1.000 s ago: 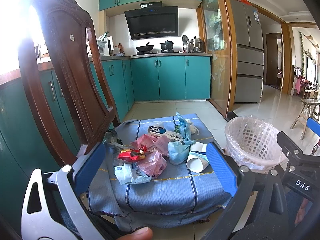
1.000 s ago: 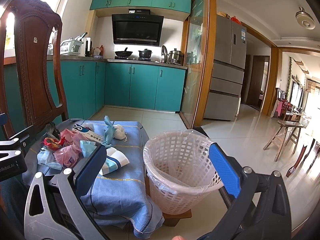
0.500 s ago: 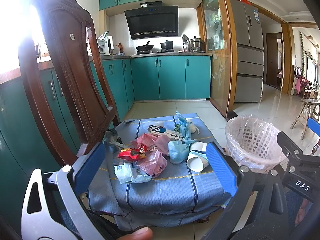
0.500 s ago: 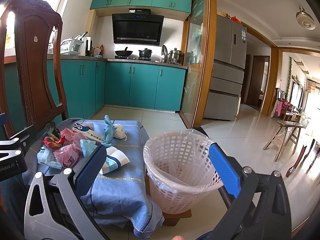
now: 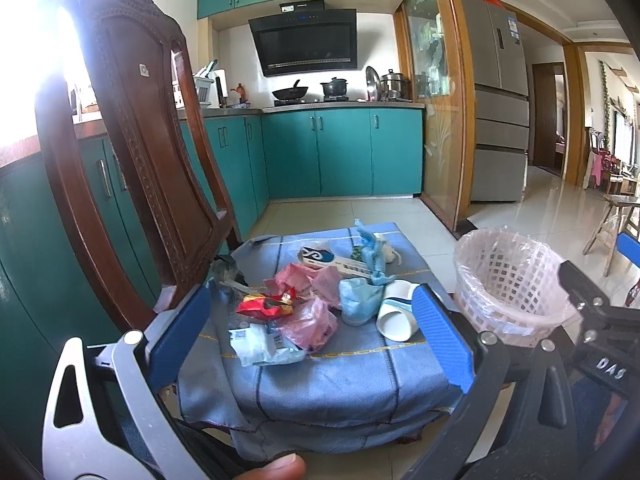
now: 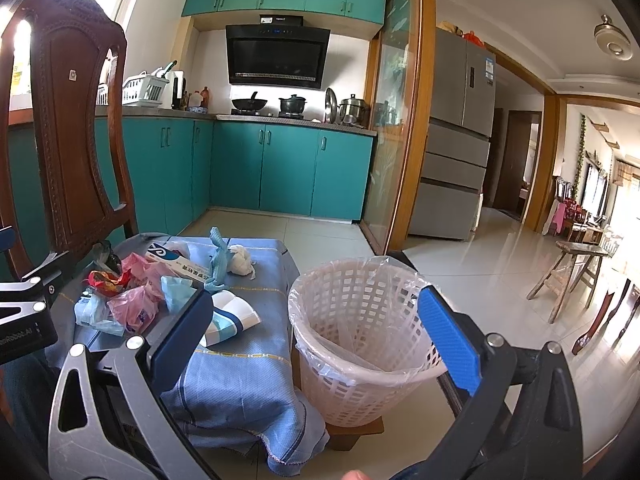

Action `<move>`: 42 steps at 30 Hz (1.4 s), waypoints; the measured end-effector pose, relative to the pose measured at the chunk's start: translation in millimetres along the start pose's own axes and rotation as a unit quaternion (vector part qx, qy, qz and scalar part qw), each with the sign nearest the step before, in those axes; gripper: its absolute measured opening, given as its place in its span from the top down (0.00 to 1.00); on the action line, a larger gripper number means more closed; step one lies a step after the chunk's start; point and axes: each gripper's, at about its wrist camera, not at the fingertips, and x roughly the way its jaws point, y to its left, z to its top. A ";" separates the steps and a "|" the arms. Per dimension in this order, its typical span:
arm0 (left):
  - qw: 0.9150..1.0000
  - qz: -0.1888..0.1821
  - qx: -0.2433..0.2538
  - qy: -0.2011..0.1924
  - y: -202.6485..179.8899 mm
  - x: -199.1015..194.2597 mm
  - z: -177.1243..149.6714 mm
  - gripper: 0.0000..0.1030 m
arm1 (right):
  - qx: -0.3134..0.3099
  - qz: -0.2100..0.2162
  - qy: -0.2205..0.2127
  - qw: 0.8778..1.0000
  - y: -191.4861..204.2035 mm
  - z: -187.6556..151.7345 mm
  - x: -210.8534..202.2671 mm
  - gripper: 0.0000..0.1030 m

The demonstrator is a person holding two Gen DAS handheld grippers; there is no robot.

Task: Collect trash
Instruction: 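Grasp the red snack wrapper with the left tool while the right tool grasps the blue mesh cloth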

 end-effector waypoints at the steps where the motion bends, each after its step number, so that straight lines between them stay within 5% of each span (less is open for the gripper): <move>1: 1.000 0.004 -0.005 0.002 4.8 3.6 -0.2 0.03 | 0.003 0.002 0.003 1.000 -0.8 0.6 1.6 0.03; 7: 0.998 0.011 -0.045 0.034 44.2 35.4 -5.1 0.04 | 0.021 0.102 0.040 0.994 -9.8 10.0 43.5 0.06; 11: 0.995 -0.009 -0.069 0.077 65.4 61.8 -16.9 0.18 | -0.006 0.164 0.059 0.985 9.7 20.1 90.1 0.13; 15: 0.991 -0.018 -0.074 0.114 70.9 89.6 -26.5 0.18 | -0.077 0.237 0.121 0.961 48.3 14.8 146.9 0.13; 20: 0.985 -0.034 -0.061 0.156 72.7 129.8 -26.8 0.11 | -0.144 0.266 0.171 0.938 74.4 3.7 200.2 0.13; 24: 0.984 -0.030 -0.073 0.158 79.4 156.0 -17.4 0.11 | -0.091 0.304 0.181 0.931 63.8 9.9 221.9 0.08; 28: 0.974 -0.070 -0.079 0.202 74.1 186.0 -22.0 0.12 | -0.079 0.292 0.199 0.932 58.5 4.5 239.0 0.08; 30: 0.970 -0.083 -0.086 0.209 72.3 193.2 -26.1 0.32 | -0.078 0.281 0.201 0.935 59.0 5.4 247.1 0.08; 35: 0.968 -0.093 -0.094 0.214 72.3 199.3 -29.4 0.63 | -0.060 0.273 0.195 0.940 57.4 11.2 250.9 0.08; 42: 0.969 -0.105 -0.093 0.205 76.8 184.2 -29.2 0.83 | -0.056 0.260 0.195 0.944 63.9 9.5 259.3 0.08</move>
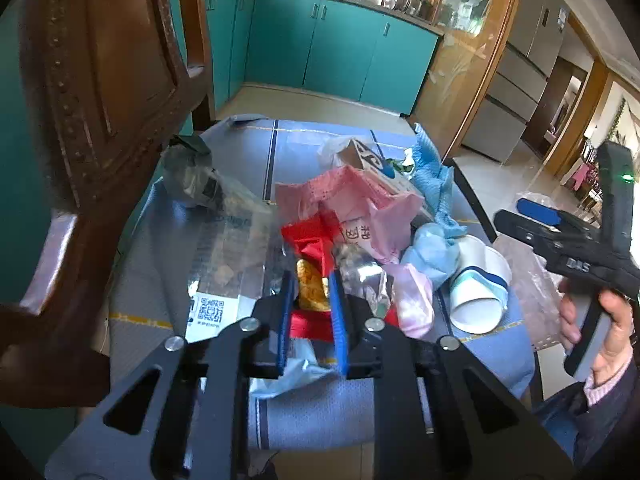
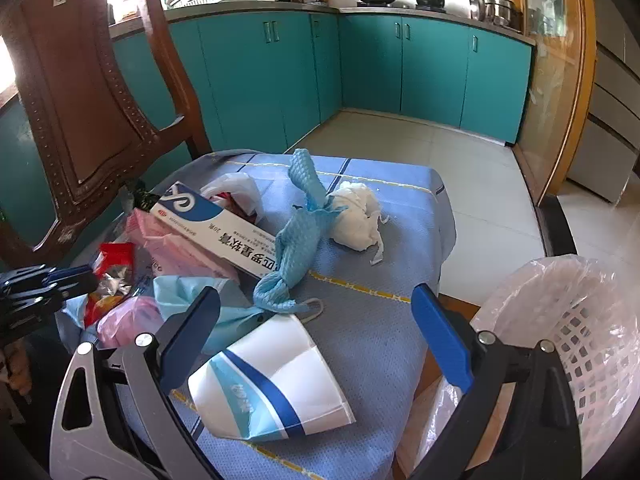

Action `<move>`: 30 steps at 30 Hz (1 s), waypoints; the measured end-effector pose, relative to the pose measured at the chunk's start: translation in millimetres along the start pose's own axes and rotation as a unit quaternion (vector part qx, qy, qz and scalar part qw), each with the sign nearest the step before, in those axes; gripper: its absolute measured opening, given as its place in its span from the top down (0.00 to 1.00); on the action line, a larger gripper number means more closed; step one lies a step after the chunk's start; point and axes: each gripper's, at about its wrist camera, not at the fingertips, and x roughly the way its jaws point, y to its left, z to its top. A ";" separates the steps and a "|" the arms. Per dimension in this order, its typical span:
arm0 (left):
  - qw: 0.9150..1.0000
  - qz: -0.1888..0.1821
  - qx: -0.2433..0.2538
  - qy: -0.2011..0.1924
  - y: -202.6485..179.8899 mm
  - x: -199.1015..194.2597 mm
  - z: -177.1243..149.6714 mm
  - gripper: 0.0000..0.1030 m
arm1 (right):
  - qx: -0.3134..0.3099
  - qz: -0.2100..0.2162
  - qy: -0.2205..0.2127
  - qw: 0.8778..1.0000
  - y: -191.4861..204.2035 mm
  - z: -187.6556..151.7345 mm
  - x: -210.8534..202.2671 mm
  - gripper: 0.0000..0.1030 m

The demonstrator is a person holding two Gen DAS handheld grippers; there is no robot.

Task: Collect trash
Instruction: 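Grasp the red snack wrapper with the left tool while the right tool grasps the blue mesh cloth, then carry the red wrapper and blue mesh cloth over the white wastebasket with both tools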

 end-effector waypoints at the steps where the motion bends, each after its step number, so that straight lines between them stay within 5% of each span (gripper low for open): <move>1: 1.000 0.000 0.001 -0.004 -0.2 -4.0 -0.3 0.84 | 0.003 -0.002 -0.002 1.000 -0.8 0.6 0.4 0.08; 10: 0.995 -0.009 -0.003 -0.099 -3.5 -75.7 8.1 0.85 | 0.044 0.007 -0.019 0.999 -0.6 23.2 22.1 0.11; 12: 0.992 -0.008 0.004 -0.129 -11.8 -88.7 20.5 0.85 | 0.043 0.011 -0.010 0.999 5.8 27.6 35.1 0.23; 17: 0.984 0.008 0.028 -0.178 -40.4 -104.5 52.9 0.85 | 0.037 0.013 0.039 0.998 16.0 27.2 72.5 0.75; 24: 0.970 0.041 0.079 -0.226 -94.2 -88.7 72.2 0.85 | 0.028 0.002 -0.039 0.999 11.4 23.2 14.9 0.78; 30: 0.973 0.074 0.108 -0.191 -113.4 -45.8 50.4 0.85 | 0.020 -0.030 -0.106 0.994 2.8 7.4 -37.5 0.78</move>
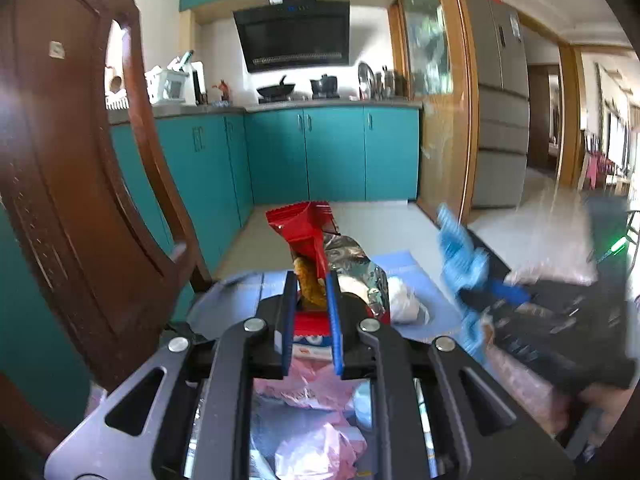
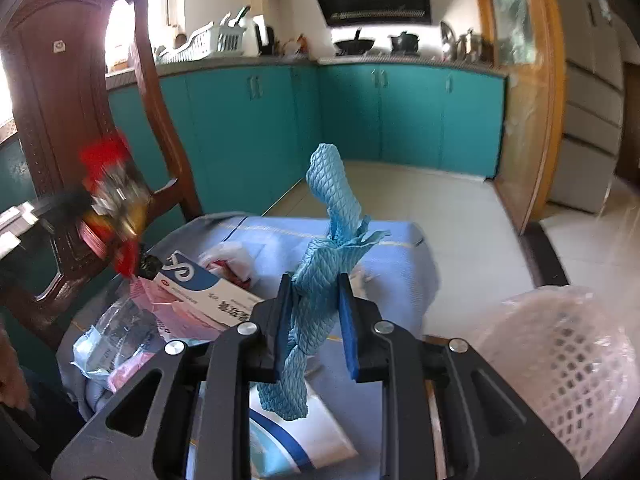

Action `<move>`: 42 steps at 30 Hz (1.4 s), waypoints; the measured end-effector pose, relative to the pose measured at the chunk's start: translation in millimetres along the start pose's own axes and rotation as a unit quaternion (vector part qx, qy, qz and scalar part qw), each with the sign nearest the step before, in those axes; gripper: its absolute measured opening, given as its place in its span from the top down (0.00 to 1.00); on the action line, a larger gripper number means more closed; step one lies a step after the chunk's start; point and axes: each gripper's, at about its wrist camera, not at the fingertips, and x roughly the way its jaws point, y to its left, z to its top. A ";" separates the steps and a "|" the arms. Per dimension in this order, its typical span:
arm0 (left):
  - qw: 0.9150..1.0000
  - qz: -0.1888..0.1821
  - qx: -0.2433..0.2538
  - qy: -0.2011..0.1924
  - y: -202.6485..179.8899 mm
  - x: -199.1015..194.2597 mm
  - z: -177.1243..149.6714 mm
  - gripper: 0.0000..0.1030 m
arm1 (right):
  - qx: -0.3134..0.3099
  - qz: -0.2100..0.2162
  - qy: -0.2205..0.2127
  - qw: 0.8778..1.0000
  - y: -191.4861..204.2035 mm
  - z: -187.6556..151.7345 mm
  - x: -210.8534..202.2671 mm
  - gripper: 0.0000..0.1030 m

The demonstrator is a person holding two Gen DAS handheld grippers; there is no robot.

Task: Collect trash
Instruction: 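Carry the red wrapper and blue mesh cloth over the white wastebasket with both tools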

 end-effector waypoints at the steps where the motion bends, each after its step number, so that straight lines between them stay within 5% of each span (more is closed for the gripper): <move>1: 1.000 0.002 0.004 0.001 -1.1 0.9 -2.2 0.85 | 0.002 -0.003 -0.007 1.000 -3.3 -1.4 -6.7 0.78; 12: 0.999 0.018 0.043 -0.018 -22.8 -5.8 -11.7 0.85 | -0.009 -0.012 -0.027 1.000 -5.7 -8.2 -27.2 0.78; 31: 1.000 0.000 0.015 0.009 -11.5 3.2 -11.8 0.85 | -0.035 -0.021 -0.042 0.998 3.7 -9.5 -42.7 0.78; 36: 0.999 -0.049 -0.008 0.014 -25.3 9.3 -3.2 0.85 | -0.005 -0.061 -0.062 0.996 -31.3 -6.9 -63.0 0.78; 42: 0.987 -0.157 -0.008 0.019 -69.2 12.3 0.7 0.85 | 0.056 -0.137 -0.081 0.986 -98.8 -17.4 -97.1 0.78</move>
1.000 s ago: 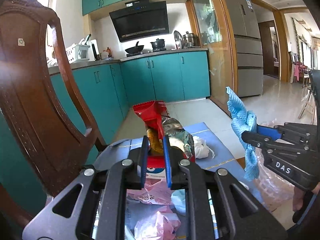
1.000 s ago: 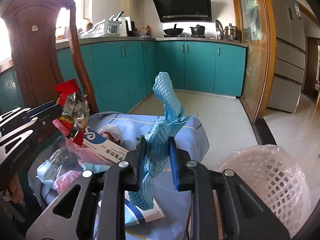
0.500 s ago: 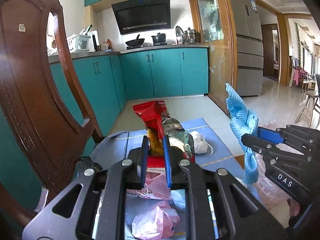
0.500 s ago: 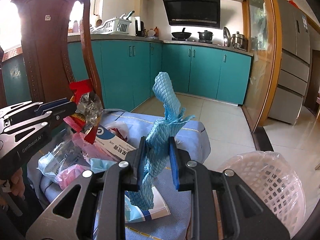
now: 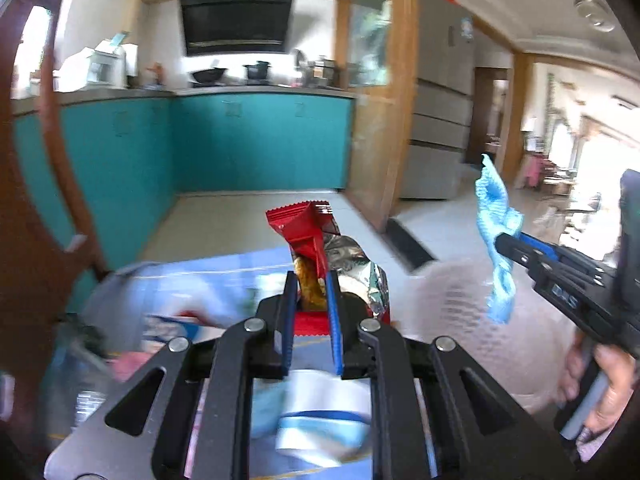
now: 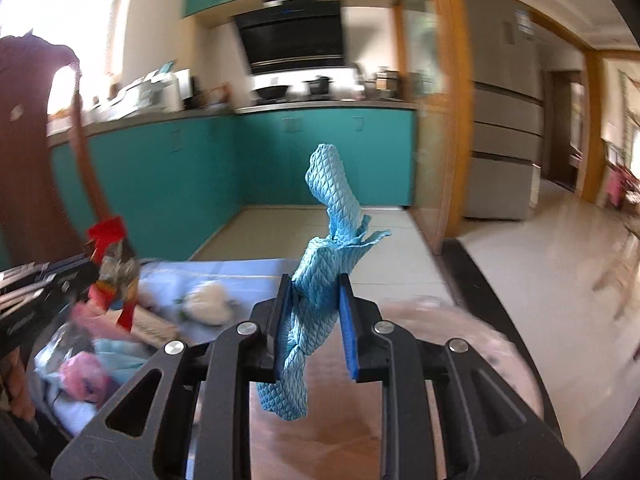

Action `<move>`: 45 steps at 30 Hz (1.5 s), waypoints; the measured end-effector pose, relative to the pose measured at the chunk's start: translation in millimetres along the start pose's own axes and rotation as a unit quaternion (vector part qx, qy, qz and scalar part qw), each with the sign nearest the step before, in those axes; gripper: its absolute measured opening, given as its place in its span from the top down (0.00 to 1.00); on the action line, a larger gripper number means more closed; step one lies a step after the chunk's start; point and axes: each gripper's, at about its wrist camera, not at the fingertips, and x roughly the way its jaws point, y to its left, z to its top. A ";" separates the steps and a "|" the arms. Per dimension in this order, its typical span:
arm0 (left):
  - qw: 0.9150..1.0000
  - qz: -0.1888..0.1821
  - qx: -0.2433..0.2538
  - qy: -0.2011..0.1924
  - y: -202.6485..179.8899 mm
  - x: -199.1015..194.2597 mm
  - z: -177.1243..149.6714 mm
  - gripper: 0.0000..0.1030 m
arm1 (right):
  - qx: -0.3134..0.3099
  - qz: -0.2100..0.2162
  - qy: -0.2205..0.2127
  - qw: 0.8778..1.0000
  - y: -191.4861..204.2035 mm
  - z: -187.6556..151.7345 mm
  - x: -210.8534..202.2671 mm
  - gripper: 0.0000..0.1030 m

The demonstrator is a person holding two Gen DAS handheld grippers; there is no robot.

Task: Collect trash
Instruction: 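Carry the red wrapper and blue mesh cloth over the white wastebasket with both tools, then open both tools to drop the wrapper and cloth into the wastebasket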

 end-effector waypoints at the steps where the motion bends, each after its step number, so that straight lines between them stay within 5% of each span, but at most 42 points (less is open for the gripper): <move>1: 1.000 -0.013 0.003 0.002 -8.2 3.3 -0.6 0.85 | 0.016 -0.012 -0.001 1.000 -16.3 -1.5 -4.7 0.78; 6: 0.998 -0.050 0.035 0.022 -60.1 25.3 -8.8 0.85 | 0.041 -0.044 0.009 0.998 -55.1 -12.6 -15.3 0.78; 17: 0.993 -0.048 0.095 0.054 -121.0 62.3 -28.3 0.85 | 0.050 -0.061 0.032 0.996 -92.0 -32.5 -25.2 0.78; 25: 0.992 -0.059 0.089 0.065 -123.8 70.7 -31.1 0.81 | 0.042 -0.060 0.039 0.997 -88.1 -31.7 -22.5 0.78; 32: 0.994 -0.042 0.083 0.053 -121.3 65.7 -29.7 0.54 | 0.040 -0.059 0.045 0.996 -83.6 -31.3 -17.6 0.77; 37: 0.995 -0.038 0.079 0.047 -116.8 61.3 -26.4 0.53 | 0.034 -0.056 0.049 0.997 -80.3 -30.5 -14.2 0.76; 45: 0.995 -0.029 0.085 0.034 -114.6 52.3 -22.5 0.51 | 0.038 -0.062 0.043 0.996 -80.8 -29.4 -14.6 0.57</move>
